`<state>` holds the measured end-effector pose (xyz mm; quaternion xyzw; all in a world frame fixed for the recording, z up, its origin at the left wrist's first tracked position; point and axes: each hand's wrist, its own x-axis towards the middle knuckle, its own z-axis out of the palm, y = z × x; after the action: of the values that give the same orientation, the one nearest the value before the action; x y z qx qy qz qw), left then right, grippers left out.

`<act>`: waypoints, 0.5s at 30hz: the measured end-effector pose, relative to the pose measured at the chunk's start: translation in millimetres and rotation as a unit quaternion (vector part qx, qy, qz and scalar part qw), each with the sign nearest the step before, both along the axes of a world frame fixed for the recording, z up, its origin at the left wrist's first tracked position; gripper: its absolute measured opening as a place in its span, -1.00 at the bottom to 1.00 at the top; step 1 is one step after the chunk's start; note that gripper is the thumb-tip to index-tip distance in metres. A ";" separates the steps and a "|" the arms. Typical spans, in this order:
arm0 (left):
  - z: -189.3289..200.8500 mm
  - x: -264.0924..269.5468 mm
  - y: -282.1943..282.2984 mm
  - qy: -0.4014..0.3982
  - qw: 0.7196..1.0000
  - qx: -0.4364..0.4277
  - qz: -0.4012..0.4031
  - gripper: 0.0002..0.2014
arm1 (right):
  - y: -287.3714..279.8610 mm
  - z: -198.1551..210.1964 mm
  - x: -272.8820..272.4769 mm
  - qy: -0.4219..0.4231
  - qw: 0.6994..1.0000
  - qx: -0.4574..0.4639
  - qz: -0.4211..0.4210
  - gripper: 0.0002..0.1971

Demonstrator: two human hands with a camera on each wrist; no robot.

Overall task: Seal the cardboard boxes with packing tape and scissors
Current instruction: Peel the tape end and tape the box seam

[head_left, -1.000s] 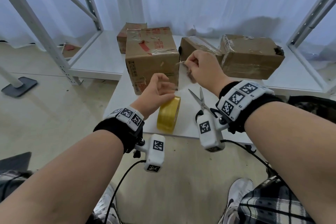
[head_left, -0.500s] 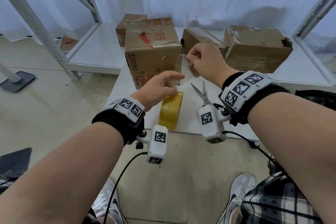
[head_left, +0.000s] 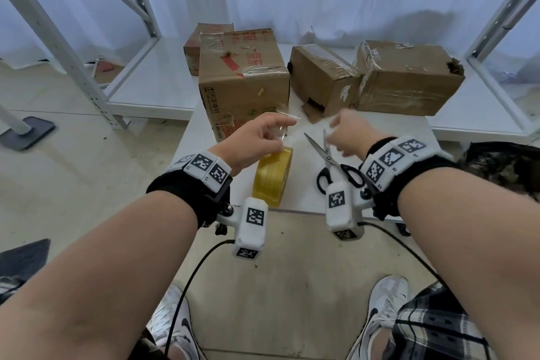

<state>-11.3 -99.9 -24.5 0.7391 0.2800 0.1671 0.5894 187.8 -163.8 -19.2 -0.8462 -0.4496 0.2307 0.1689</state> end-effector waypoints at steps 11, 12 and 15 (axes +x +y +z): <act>-5.9 -0.3 -2.7 -0.003 0.999 -0.016 0.028 -0.49 | -37.1 -37.7 -3.6 -0.031 0.990 -0.139 0.018 -0.38; -6.3 -0.3 -3.2 -0.004 0.999 -0.017 0.031 -0.49 | -37.8 -39.7 -4.9 -0.042 0.989 -0.137 0.022 -0.38; -5.4 -0.2 -5.5 -0.003 0.999 -0.008 0.037 -0.49 | -41.7 -46.5 -9.6 -0.057 0.990 -0.125 0.014 -0.41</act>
<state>-11.5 -105.4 -29.9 0.7232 0.3065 0.1889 0.5894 178.2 -205.5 -65.7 -0.8658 -0.4384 0.2391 0.0331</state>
